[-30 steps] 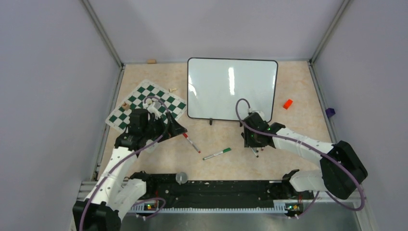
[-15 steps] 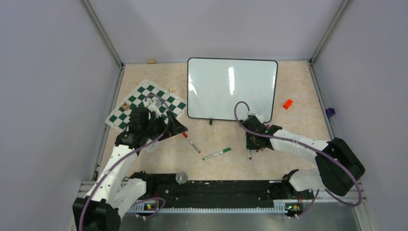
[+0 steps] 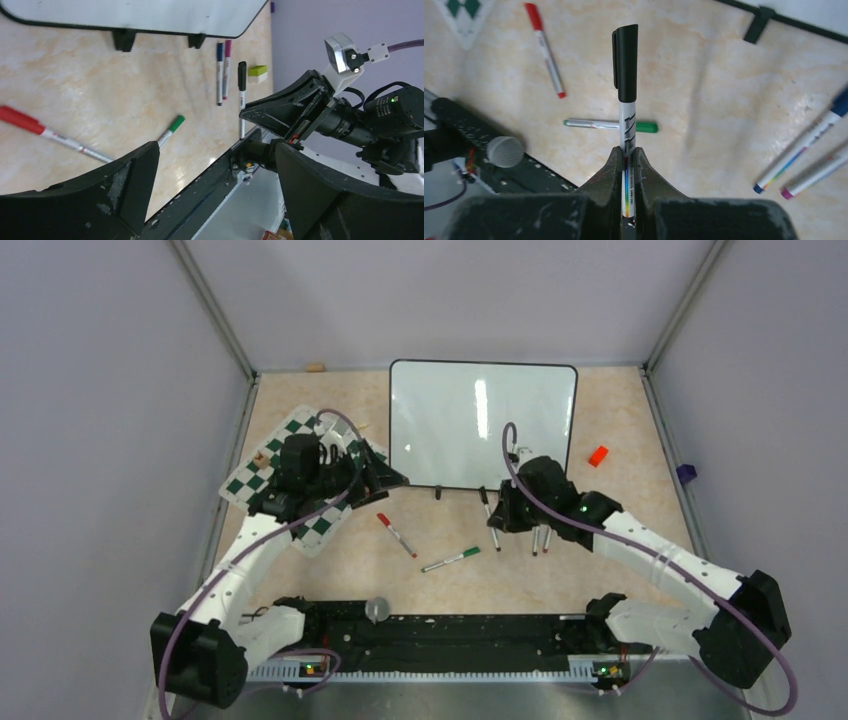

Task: Write a sentence on the whiteboard
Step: Open the whiteboard marker at the center of the board.

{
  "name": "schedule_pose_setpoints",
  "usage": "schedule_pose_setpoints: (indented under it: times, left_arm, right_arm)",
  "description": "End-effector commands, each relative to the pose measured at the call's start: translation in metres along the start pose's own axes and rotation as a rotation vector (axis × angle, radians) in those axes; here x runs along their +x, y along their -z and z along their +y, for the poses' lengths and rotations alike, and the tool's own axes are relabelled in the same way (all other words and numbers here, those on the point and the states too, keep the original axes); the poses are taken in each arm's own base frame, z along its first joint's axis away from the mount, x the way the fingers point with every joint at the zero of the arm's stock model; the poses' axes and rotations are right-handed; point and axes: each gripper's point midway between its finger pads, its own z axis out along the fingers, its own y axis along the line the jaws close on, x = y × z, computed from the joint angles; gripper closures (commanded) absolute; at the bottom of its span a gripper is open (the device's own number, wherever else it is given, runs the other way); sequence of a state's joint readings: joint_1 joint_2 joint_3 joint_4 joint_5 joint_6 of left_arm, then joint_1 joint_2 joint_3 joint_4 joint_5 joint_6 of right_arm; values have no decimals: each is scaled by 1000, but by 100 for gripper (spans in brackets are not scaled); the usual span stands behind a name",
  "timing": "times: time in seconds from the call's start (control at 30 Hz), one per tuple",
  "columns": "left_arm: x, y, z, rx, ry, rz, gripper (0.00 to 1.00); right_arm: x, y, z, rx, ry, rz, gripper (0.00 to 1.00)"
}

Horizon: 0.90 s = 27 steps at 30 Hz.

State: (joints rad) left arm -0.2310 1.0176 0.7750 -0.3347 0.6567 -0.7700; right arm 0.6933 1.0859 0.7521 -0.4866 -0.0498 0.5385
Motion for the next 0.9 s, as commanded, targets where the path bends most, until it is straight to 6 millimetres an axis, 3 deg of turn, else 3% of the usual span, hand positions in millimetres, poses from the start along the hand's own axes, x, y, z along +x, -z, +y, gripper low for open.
schedule_pose_setpoints:
  times: [0.0,0.13,0.27,0.63,0.87]
  left_arm:
    - [-27,-7,-63,186,-30,-35,10]
    - [-34,-21,-76,226,-6,-32,12]
    - [-43,-29,-84,257,-22,-54,15]
    - [-46,-41,-90,269,-55,-80,21]
    - [-39,-42,-93,275,-46,-84,34]
  right_arm:
    - [-46,21,66,-254,71,-86,100]
    - [-75,30,101,-369,87,-117,100]
    - [-96,33,123,-436,96,-139,100]
    - [-108,28,165,-560,119,-120,100]
    - [-106,27,176,-588,127,-111,100]
